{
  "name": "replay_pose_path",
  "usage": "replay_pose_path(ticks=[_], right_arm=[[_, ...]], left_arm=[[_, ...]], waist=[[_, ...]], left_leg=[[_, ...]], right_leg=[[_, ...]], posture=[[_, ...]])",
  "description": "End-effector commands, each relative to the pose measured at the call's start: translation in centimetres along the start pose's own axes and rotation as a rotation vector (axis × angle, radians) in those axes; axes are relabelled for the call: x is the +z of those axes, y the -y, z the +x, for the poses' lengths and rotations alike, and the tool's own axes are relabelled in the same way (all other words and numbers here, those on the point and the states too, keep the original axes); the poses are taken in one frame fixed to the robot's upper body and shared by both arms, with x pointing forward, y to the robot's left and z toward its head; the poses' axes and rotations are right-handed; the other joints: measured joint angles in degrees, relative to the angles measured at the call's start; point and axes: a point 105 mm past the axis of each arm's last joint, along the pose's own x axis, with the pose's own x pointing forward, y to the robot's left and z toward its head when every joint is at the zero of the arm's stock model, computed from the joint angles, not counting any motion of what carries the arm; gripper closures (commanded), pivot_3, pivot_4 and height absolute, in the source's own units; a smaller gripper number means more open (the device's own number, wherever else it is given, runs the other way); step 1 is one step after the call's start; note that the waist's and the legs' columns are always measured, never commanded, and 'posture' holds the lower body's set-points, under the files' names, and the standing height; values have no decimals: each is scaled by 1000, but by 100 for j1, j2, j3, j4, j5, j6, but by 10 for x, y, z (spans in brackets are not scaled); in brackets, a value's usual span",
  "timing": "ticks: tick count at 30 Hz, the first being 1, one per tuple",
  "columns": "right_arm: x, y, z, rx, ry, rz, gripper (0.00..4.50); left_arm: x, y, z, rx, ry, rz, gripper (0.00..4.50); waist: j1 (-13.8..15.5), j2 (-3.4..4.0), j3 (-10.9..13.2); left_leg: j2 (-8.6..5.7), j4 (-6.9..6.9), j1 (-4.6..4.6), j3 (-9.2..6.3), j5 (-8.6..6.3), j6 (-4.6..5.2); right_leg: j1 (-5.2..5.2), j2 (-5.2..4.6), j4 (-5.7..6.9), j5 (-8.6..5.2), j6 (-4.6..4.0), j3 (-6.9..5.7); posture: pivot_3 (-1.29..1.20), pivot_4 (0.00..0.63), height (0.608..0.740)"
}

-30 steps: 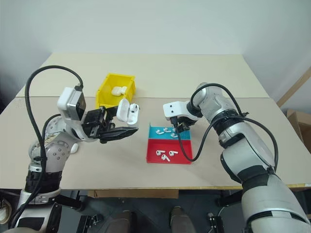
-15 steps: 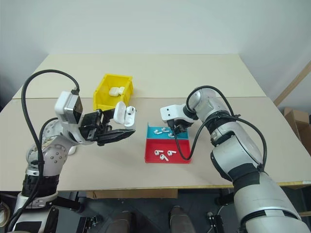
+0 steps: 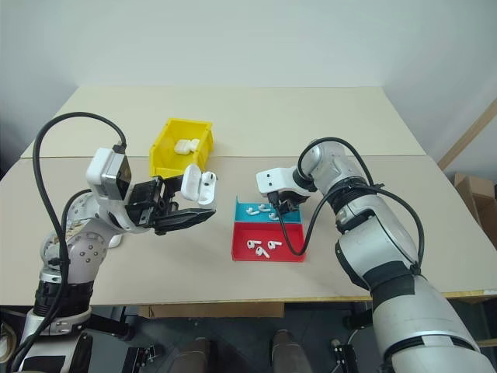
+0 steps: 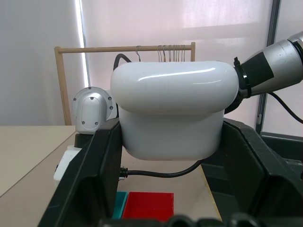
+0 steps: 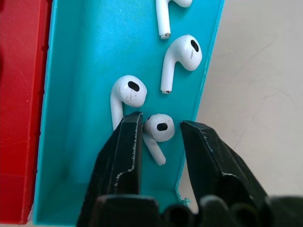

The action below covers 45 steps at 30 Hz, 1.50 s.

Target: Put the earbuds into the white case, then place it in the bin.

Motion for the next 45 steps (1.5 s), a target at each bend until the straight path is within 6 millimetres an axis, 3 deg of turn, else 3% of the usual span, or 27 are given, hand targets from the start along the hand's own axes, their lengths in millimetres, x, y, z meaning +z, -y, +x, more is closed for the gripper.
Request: replay_pose_path(ticks=[1,7,12,15,20,22,27,32,39,45], right_arm=[[-4,-1,-1,3,-10,5,3880],[2,9,-11,-63,63,89,3879],[17,17,-73,-158,383,290,3879],[29,-1,-119,-225,632,391,3879],[53,-28,-171,-421,1028,515,3879],[66,-39,-185,-412,1186,571,3879],[109,-67,-190,-310,1356,544,3879],[139,-78,-184,-223,1414,527,3879],[154,-81,-161,-130,1370,542,3879],[148,-80,-150,-131,1334,563,3879]], left_arm=[[11,1,4,-20,10,58,1719],[11,0,5,-26,11,58,1719],[13,-4,5,-36,19,50,1719],[14,-7,6,-48,24,46,1719],[16,-13,9,-59,30,34,1719],[15,-15,10,-63,19,21,1719],[13,-18,15,-65,10,5,1719],[14,-19,19,-72,10,0,1719],[16,-22,18,-67,5,5,1719],[16,-22,18,-68,7,13,1719]], waist=[[0,0,0],[0,0,0],[33,15,9],[137,16,10],[133,16,10],[119,16,10],[119,19,9],[135,20,9],[132,20,9],[130,20,9]], left_leg=[[0,0,2,0,0,0],[0,0,3,0,0,0],[-1,0,-7,-1,0,0],[-1,1,-12,-10,0,0],[-2,5,-10,-10,0,1],[-2,5,-4,-8,0,1],[0,0,-2,-14,1,2],[0,-1,-11,-15,1,1],[0,-1,-9,-15,1,1],[1,-1,-11,-14,1,2]], right_leg=[[2,0,0,0,0,0],[3,0,0,0,0,0],[-3,-1,-1,1,0,0],[-3,-1,-3,0,1,-9],[1,0,-1,1,2,-8],[1,3,3,8,1,-4],[1,8,5,8,0,-7],[-4,6,1,8,0,-9],[-2,6,-1,8,0,-10],[-3,6,-3,7,0,-10]], posture=[[0,150,740],[0,150,740],[0,150,740],[0,150,740],[0,150,740],[0,150,740],[0,150,740],[0,150,740],[0,150,740],[0,150,740]])
